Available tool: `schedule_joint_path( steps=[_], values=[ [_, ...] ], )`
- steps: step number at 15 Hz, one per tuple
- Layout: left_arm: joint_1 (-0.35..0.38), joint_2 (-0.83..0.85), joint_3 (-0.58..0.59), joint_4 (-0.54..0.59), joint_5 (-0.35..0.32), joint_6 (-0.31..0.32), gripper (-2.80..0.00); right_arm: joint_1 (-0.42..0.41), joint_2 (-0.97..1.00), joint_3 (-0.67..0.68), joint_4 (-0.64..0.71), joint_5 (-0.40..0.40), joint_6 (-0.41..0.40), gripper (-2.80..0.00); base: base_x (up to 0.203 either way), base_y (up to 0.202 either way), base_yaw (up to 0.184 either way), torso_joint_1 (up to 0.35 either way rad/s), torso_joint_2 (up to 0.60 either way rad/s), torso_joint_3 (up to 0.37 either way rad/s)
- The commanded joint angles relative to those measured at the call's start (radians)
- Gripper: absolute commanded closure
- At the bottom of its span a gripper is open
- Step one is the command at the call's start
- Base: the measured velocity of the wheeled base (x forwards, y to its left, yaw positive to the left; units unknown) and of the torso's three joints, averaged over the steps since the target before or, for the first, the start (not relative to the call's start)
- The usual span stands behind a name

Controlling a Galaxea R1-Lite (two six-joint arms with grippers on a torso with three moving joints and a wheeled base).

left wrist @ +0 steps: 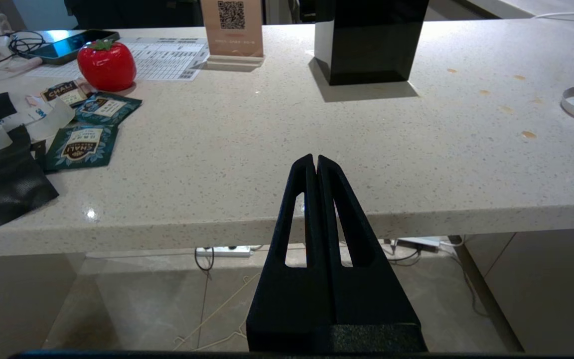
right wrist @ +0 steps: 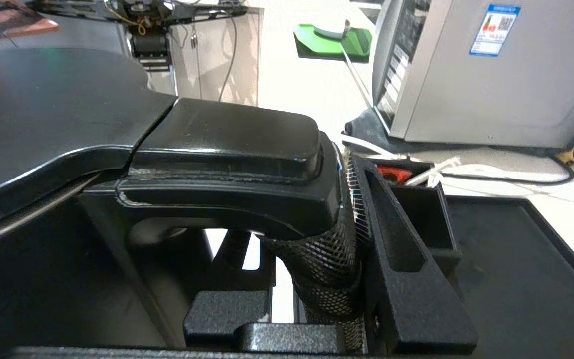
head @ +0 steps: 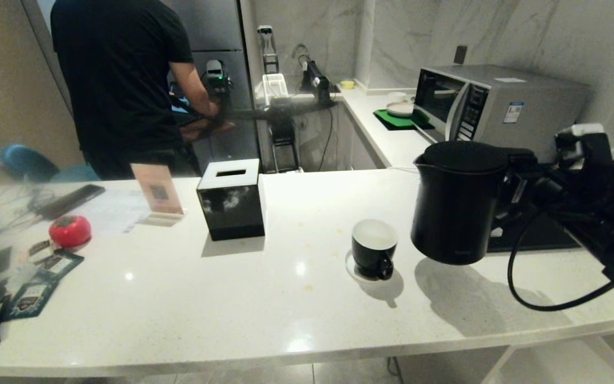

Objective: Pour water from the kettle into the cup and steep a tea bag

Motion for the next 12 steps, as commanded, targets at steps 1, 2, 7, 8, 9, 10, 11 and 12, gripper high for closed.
schedule_joint_path(
  steps=[1, 2, 7, 8, 9, 10, 11, 12],
  values=[
    [0.000, 0.002, 0.000, -0.001, 0.001, 0.000, 0.00, -0.001, 0.007, -0.007, 0.009, -0.001, -0.020, 0.00, 0.000, 0.000, 0.000, 0.000, 0.00, 0.000],
    [0.000, 0.002, 0.000, -0.001, 0.001, 0.000, 0.00, -0.001, 0.009, -0.007, 0.018, -0.001, -0.029, 0.00, 0.000, 0.000, 0.000, 0.000, 0.00, 0.000],
    [0.000, 0.002, 0.000, -0.001, 0.001, 0.000, 0.00, 0.001, 0.028, -0.028, 0.021, -0.001, -0.077, 0.00, 0.000, 0.000, 0.000, 0.000, 0.00, 0.000],
    [0.000, 0.001, 0.000, -0.001, 0.001, 0.000, 0.00, 0.001, 0.031, -0.041, 0.023, -0.001, -0.090, 0.00, 0.000, 0.000, 0.000, 0.000, 0.00, 0.000],
    [0.000, 0.002, 0.000, -0.001, 0.001, 0.000, 0.00, 0.000, 0.033, -0.052, 0.032, -0.001, -0.112, 0.00, 0.000, 0.000, 0.000, 0.000, 0.00, 0.000],
    [0.000, 0.002, 0.000, -0.001, 0.001, 0.000, 0.00, 0.000, 0.033, -0.062, 0.043, -0.001, -0.129, 0.00, 0.000, 0.000, 0.000, 0.000, 0.00, 0.000],
    [0.000, 0.001, 0.000, -0.001, 0.001, 0.000, 0.00, 0.001, 0.033, -0.076, 0.051, -0.001, -0.145, 0.00, 0.000, 0.000, 0.000, 0.000, 0.00, 0.000],
    [0.000, 0.002, 0.000, -0.001, 0.001, 0.000, 0.00, 0.001, 0.035, -0.086, 0.053, -0.001, -0.158, 0.00, 0.000, 0.000, 0.000, 0.000, 0.00, 0.000]
  ],
)
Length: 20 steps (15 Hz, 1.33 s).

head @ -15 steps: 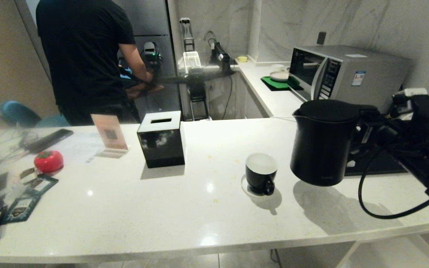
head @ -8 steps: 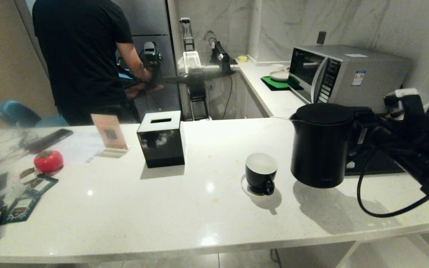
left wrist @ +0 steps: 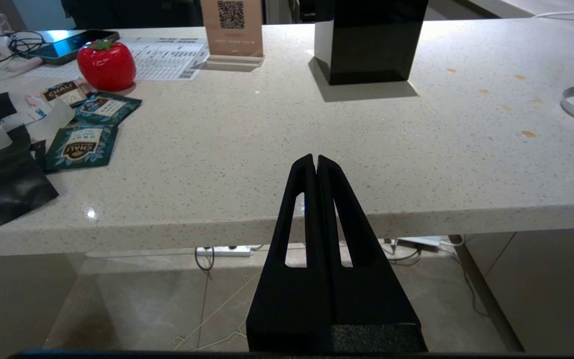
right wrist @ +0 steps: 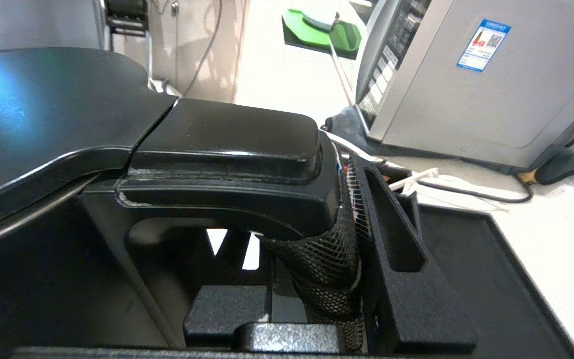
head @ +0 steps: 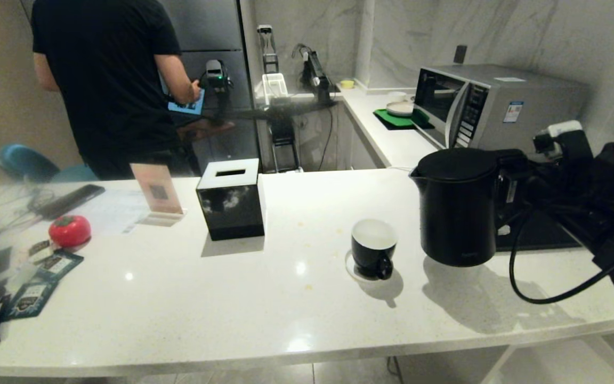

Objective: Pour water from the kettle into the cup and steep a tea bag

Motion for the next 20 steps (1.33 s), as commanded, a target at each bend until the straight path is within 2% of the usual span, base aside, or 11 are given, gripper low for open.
schedule_joint_path(
  steps=[1, 12, 15, 20],
  values=[
    [0.000, 0.001, 0.000, 0.000, 0.001, 0.000, 0.00, 0.001, 0.002, -0.014, -0.004, 0.000, -0.014, 0.00, 0.000, 0.000, 0.000, 0.000, 0.00, 0.000],
    [0.000, 0.002, 0.000, 0.000, 0.001, 0.000, 0.00, 0.024, -0.034, -0.016, 0.047, 0.007, -0.128, 0.00, 0.000, 0.000, 0.000, 0.000, 0.00, 0.000],
    [0.000, 0.002, 0.000, 0.000, 0.001, 0.000, 0.00, 0.044, -0.038, -0.015, 0.061, 0.004, -0.136, 0.00, 0.000, 0.000, 0.000, 0.000, 0.00, 0.000],
    [0.000, 0.002, 0.000, 0.000, 0.001, 0.000, 0.00, 0.078, -0.044, -0.011, 0.069, 0.004, -0.199, 0.00, 0.000, 0.000, 0.000, 0.000, 0.00, 0.000]
  ],
)
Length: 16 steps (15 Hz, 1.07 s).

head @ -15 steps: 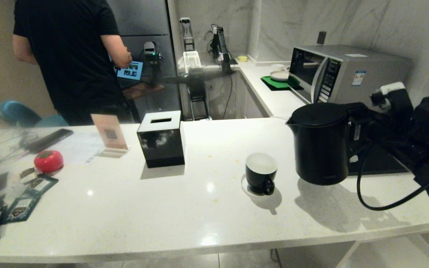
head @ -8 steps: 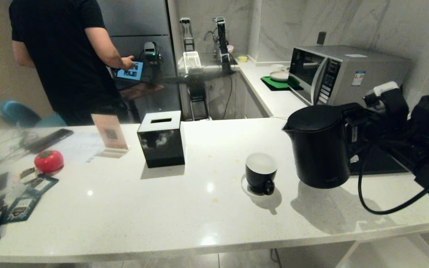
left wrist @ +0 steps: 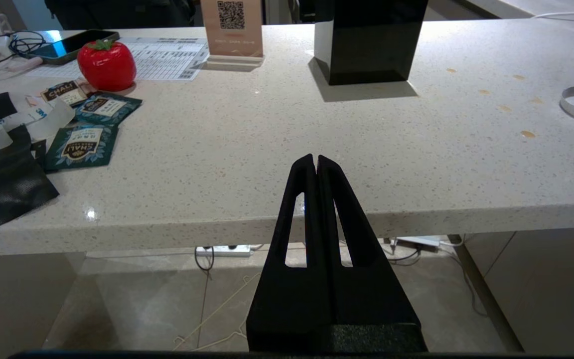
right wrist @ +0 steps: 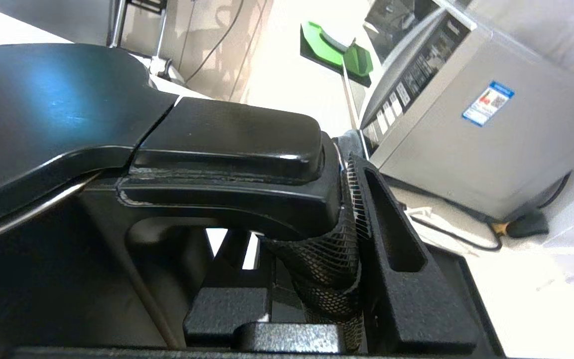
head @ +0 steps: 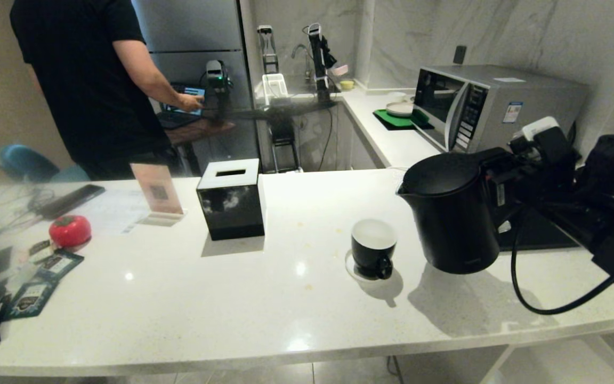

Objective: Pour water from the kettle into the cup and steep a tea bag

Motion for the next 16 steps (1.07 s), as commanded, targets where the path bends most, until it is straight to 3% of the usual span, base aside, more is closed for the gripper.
schedule_joint_path(
  steps=[1, 16],
  values=[
    [0.000, 0.002, 0.000, -0.001, 0.000, 0.000, 0.00, 0.010, -0.002, 0.003, -0.005, -0.001, -0.013, 0.00, 0.000, 0.000, 0.000, 0.000, 0.00, 0.000],
    [0.000, 0.002, 0.000, -0.001, 0.000, 0.000, 0.00, 0.038, 0.010, -0.004, 0.035, -0.001, -0.175, 0.00, 0.000, 0.000, 0.000, 0.000, 0.00, 0.000]
  ],
)
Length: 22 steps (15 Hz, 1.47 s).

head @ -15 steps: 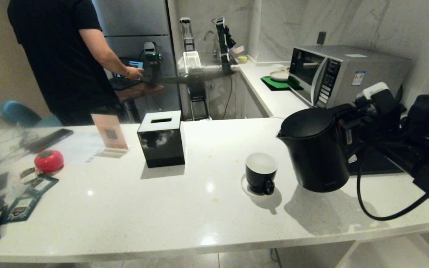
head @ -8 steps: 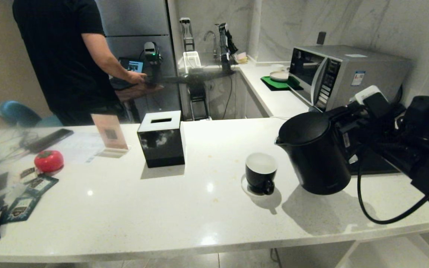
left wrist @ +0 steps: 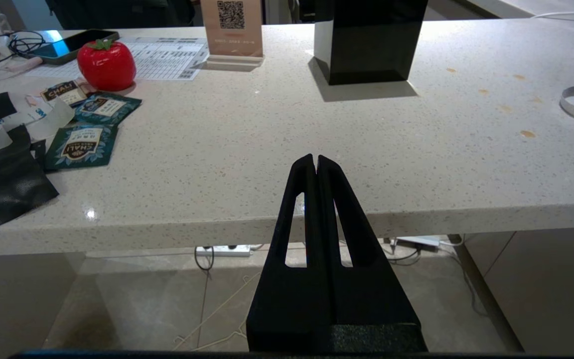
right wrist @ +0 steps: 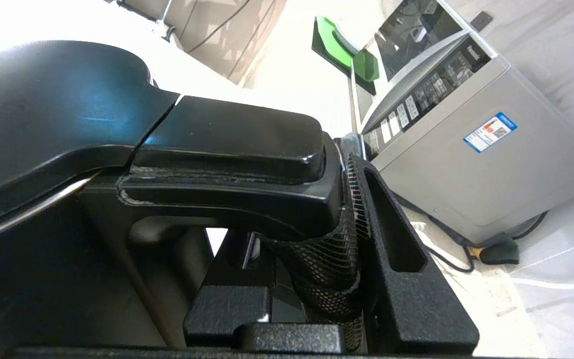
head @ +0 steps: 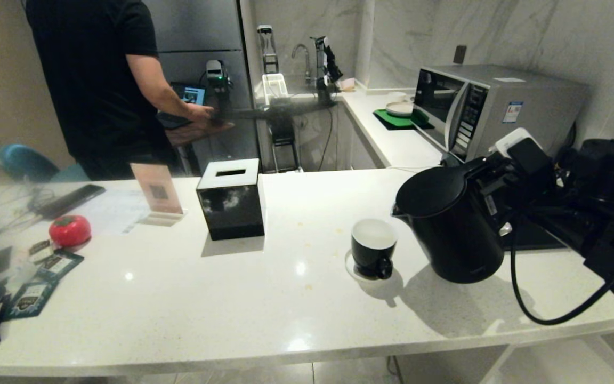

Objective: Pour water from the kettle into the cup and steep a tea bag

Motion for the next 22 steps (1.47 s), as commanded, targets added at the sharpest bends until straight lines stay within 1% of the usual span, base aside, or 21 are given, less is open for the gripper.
schedule_joint_path(
  steps=[1, 6, 10, 13, 14, 22],
  values=[
    [0.000, 0.000, 0.000, 0.000, 0.000, 0.000, 0.00, 0.001, 0.002, -0.004, -0.001, -0.001, -0.013, 0.00, 0.000, 0.000, 0.000, 0.000, 0.00, 0.000],
    [0.000, 0.002, 0.000, 0.000, 0.000, 0.000, 0.00, -0.001, 0.001, -0.041, 0.030, -0.002, -0.067, 0.00, 0.000, 0.000, 0.000, 0.000, 0.00, 0.000],
    [0.000, 0.002, 0.000, 0.000, 0.000, 0.000, 0.00, 0.001, -0.001, -0.045, 0.034, -0.005, -0.108, 0.00, 0.000, 0.000, 0.000, 0.000, 0.00, 0.000],
    [0.000, 0.002, 0.000, 0.000, 0.000, 0.000, 0.00, 0.008, 0.001, -0.046, 0.034, -0.007, -0.119, 0.00, 0.000, 0.000, 0.000, 0.000, 0.00, 0.000],
    [0.000, 0.002, 0.000, 0.000, 0.000, 0.000, 0.00, 0.008, 0.001, -0.052, 0.036, -0.006, -0.134, 0.00, 0.000, 0.000, 0.000, 0.000, 0.00, 0.000],
    [0.000, 0.002, 0.000, 0.000, 0.000, 0.000, 0.00, 0.020, 0.001, -0.119, 0.100, -0.008, -0.183, 0.00, 0.000, 0.000, 0.000, 0.000, 0.00, 0.000]
  ],
)
